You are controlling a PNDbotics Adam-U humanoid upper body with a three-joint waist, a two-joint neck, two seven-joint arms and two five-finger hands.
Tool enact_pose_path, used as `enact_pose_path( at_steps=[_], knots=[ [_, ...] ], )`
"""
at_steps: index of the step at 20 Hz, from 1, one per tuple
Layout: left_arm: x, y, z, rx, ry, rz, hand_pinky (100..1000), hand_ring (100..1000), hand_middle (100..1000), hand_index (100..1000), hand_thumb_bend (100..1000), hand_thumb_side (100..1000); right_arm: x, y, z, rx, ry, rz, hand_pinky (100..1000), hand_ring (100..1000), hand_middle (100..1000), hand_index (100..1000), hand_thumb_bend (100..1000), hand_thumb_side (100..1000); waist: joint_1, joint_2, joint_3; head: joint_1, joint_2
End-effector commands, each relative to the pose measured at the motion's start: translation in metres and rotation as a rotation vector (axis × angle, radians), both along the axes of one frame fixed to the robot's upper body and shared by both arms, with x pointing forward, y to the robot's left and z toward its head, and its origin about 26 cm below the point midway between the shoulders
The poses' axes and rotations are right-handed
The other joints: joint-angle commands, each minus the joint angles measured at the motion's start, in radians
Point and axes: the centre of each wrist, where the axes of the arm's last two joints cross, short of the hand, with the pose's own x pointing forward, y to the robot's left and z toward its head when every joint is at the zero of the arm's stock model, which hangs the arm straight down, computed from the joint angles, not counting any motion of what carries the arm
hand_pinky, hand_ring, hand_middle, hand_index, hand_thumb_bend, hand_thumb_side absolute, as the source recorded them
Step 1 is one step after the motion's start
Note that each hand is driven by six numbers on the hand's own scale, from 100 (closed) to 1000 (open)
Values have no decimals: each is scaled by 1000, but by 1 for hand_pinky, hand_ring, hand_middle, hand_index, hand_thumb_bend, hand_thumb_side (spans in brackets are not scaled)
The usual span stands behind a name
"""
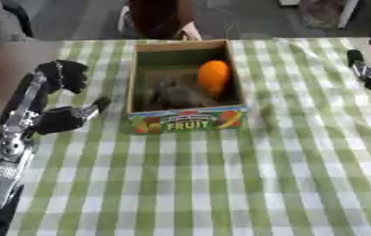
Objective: Pick up objects on the table and place them in the box.
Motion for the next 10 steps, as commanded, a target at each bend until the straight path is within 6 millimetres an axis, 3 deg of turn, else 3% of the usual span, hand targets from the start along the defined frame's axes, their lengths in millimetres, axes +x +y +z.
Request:
enact_pose_path(
  at_steps=[1,10],
  knots=[
    [-3,2,3,-48,-15,28,593,578,548,708,561,159,-8,-3,7,38,-33,2,661,690,620,762,292,125,-4,-11,-2,5,14],
    [-16,0,-14,-124,24,38,594,582,552,712,557,168,-20,-2,-23,175,37,-7,651,674,601,741,258,124,-8,-3,-7,-9,29]
  ],
)
